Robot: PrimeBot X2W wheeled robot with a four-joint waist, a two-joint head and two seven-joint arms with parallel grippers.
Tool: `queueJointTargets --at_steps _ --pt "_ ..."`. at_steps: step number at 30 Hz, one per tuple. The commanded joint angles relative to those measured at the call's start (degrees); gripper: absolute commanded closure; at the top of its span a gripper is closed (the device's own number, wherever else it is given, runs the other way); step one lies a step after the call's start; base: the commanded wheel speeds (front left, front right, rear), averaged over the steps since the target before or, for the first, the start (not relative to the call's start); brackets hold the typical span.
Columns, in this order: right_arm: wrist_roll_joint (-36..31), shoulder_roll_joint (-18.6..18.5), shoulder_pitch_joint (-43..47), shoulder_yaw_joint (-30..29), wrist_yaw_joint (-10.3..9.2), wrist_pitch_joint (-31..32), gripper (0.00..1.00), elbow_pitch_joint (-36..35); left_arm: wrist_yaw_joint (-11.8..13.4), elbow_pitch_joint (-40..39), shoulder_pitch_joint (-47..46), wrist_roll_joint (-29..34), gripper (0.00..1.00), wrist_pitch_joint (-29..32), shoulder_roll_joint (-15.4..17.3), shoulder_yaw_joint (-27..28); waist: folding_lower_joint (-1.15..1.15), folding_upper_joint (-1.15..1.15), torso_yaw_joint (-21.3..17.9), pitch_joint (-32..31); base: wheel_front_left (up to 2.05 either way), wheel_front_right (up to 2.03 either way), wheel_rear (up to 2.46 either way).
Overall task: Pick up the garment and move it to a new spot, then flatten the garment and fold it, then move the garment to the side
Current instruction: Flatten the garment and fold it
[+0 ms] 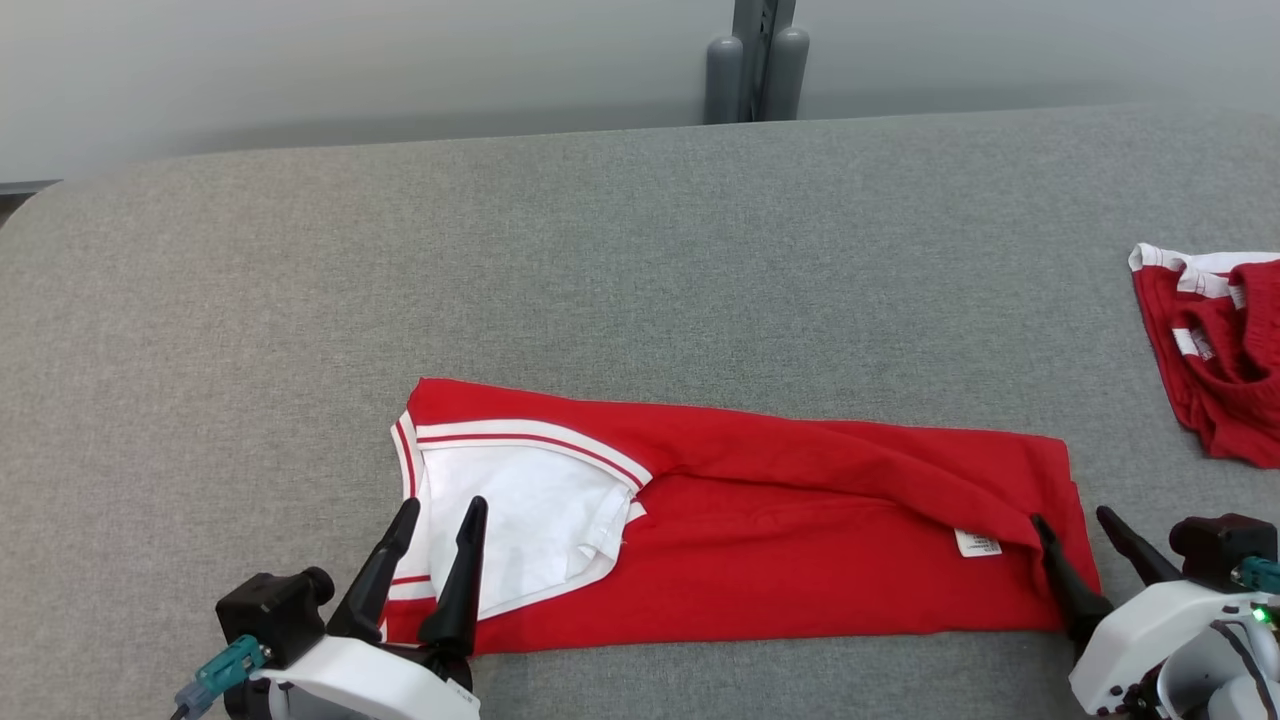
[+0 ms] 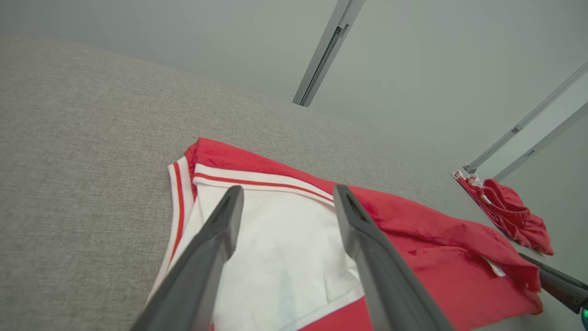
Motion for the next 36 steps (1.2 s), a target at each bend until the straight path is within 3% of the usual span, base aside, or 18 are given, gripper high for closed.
queueJointTargets --at_steps 1,12,16,21,22,30,36 --pt "0.7 -0.1 0.5 0.6 -0.01 0.1 0.00 0.7 -0.3 0.1 -0.6 0.0 0.00 -0.3 0.3 0.1 0.00 0.00 -0.1 -0.1 0.00 0.00 0.00" --pt "2.8 -0.1 -0.5 3.8 0.00 2.1 0.00 3.9 -0.3 0.4 -0.5 -0.2 0.00 -0.2 0.6 -0.3 0.00 0.00 -0.4 -0.4 0.00 0.00 0.00" --pt "4.1 0.3 -2.0 5.1 0.00 2.9 0.55 5.4 -0.4 0.5 -0.6 -0.2 0.00 -0.1 0.5 -0.6 0.00 0.00 -0.3 -0.6 0.00 0.00 0.00" --pt "6.8 0.6 -4.0 6.6 -0.01 4.6 0.82 7.2 -0.5 0.8 -0.8 -0.3 0.00 -0.1 0.3 -0.9 0.00 0.00 0.2 -1.1 0.00 0.00 0.00" --pt "7.3 0.5 -4.4 6.9 -0.01 4.6 1.00 7.5 -0.5 0.9 -0.8 -0.3 0.00 -0.2 0.3 -1.0 0.00 0.00 0.2 -1.2 0.00 0.00 0.00" --pt "13.6 -3.8 -5.9 6.6 -0.01 5.7 1.00 4.4 -0.7 0.9 -1.0 0.0 0.00 -0.3 0.2 -1.7 0.00 0.00 -0.1 -2.0 0.00 0.00 0.00" --pt "16.6 -10.4 -5.5 3.7 -0.01 7.9 1.00 0.1 -0.7 0.8 -1.5 0.4 0.00 -0.2 0.1 -2.3 0.00 0.00 -1.5 -2.2 0.00 0.00 0.00"
